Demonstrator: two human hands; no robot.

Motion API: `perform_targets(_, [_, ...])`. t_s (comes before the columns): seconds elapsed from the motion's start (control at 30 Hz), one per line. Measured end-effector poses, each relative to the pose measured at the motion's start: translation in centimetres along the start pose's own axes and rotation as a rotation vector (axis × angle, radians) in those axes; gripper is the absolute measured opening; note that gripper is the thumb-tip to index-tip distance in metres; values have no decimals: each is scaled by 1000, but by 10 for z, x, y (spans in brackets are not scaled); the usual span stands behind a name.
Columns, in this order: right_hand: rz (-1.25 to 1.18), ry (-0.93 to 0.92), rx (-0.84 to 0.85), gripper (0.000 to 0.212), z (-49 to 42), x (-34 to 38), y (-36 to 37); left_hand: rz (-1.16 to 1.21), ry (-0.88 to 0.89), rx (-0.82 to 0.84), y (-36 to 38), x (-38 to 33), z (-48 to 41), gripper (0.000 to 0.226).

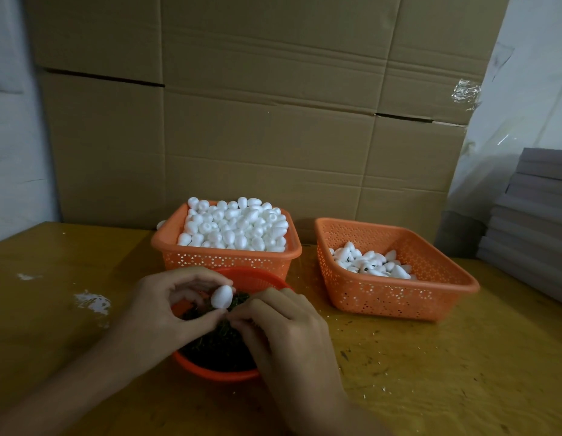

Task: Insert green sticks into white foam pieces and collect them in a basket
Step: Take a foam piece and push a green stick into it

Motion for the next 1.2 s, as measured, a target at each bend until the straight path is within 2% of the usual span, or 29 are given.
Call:
perform_targets(0.17, [-35,10,-55,4,4,-4,0,120,-32,-1,-3,5,-2,28])
perform_targets(0.37, [-179,115,-137,13,9,-13,2,252,-130,8,-5,7,-2,31])
perform_targets(0.7, [-376,142,-184,14,14,-20,6,216,-132,87,-2,-1,-2,23])
perform_targets(1.0, [-380,148,-176,6,15,-21,9,129,-104,136,-3,-5,-1,23])
perform_targets(1.2, [-399,169,-159,9,11,-20,8,83,-77,138,-3,-6,-1,19])
Point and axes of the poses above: each hand's wrist, its own z-axis away from the middle knuckle, its own y-axis out of the palm, x = y × z, the point moved 4 cm from there along -z, towards the middle knuckle, and after that the axes turned 8 degrees about -z, right-handed, at the moved point
